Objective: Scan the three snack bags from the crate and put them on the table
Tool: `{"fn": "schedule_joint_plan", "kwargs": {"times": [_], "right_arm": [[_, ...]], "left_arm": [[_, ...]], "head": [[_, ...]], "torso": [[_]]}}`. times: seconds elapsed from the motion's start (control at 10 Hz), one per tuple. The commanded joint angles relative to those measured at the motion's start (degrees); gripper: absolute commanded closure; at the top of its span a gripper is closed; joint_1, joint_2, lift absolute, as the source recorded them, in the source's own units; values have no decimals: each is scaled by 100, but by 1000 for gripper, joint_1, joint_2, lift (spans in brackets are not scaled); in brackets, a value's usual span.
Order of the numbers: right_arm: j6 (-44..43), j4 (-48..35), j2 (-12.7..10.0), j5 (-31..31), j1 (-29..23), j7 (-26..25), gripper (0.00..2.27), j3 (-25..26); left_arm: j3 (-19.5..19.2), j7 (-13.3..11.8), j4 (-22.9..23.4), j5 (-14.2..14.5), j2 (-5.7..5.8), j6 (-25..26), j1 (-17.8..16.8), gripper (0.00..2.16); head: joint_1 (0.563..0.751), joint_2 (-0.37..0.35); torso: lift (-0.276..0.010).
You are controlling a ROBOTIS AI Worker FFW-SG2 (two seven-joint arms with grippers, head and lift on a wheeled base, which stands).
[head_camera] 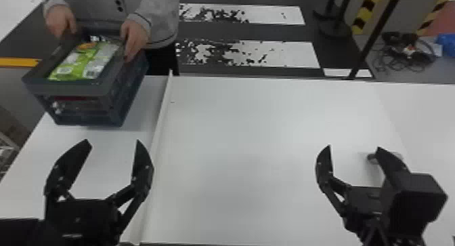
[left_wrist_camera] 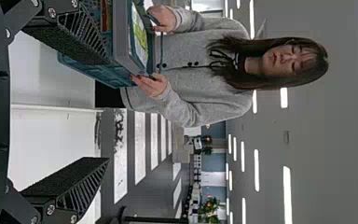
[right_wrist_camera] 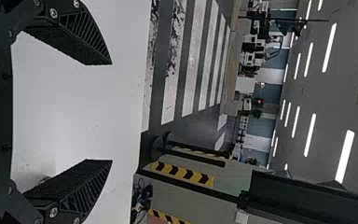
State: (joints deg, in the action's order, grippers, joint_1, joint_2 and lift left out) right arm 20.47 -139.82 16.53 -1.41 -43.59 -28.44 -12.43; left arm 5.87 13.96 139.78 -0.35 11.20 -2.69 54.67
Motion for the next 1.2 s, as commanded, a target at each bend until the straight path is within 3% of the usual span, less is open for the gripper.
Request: {"fn": "schedule_joint_plan", "kwargs": {"times": [0.0,0.3,0.5,0.7,0.9,1.1], "right_arm": [[-12,-1,26,9,0,5,140,-40],[6,8,52,0,0,5,140,-32],[-12,16,43,0,0,5,140,-67],[-12,25,43,53,9,5,140,-181],[-12,78,52,123,26,5,140,-269],[94,87,52,281,35,5,140,-374]], "left_arm": [[-25,36,199,0,-3,388,0,154],[-86,72,216,26,5,599,53,154],[-350,-262,199,342,-21,634,53,154],[-912,-535,418,782,-91,2357,-440,154],[-1616,-816,506,1327,-109,3640,-1116,151],[-1853,-966,242,1538,-109,4343,-1951,151]], "head": [[695,-10],[695,7],[695,10],[695,21],[695,98],[695,157]], "torso": [[-94],[-94],[-94],[-94],[-94],[-94]]}}
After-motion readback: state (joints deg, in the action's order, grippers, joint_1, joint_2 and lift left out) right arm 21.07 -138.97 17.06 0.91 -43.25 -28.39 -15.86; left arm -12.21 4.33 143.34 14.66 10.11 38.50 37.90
